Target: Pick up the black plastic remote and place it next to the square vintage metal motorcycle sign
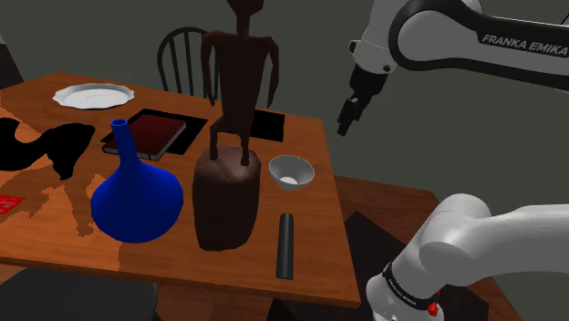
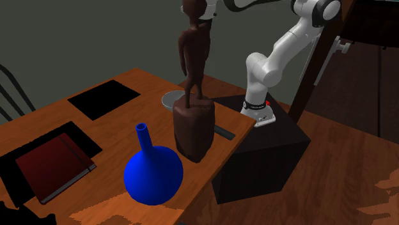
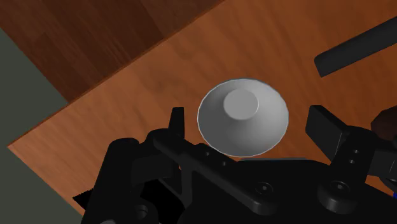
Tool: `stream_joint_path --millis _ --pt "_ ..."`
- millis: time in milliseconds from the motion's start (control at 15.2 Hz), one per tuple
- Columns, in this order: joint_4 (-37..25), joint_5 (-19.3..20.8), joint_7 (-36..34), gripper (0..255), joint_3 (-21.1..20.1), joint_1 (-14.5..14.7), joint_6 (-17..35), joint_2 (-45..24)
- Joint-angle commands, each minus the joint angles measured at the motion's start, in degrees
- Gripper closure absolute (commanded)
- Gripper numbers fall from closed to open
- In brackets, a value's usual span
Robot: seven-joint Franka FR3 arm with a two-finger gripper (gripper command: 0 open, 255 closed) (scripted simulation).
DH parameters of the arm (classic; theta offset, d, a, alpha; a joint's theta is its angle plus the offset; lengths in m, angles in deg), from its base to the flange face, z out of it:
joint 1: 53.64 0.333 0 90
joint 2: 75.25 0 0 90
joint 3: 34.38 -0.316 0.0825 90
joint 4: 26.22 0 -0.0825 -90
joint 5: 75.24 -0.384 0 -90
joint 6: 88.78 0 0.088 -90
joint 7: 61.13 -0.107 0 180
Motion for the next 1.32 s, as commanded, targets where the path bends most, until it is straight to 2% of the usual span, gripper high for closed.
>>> stream_joint_path --millis 0,660,1254 --pt "0.0 0.0 0.0 0 0.0 0.0 0.0 0.0" --pt "13.8 -12.8 -25.2 0 -8.6 -1.7 5.0 2.3" --pt "21.1 -28.5 -47.4 0 -18.5 -0.4 15.5 -3.3"
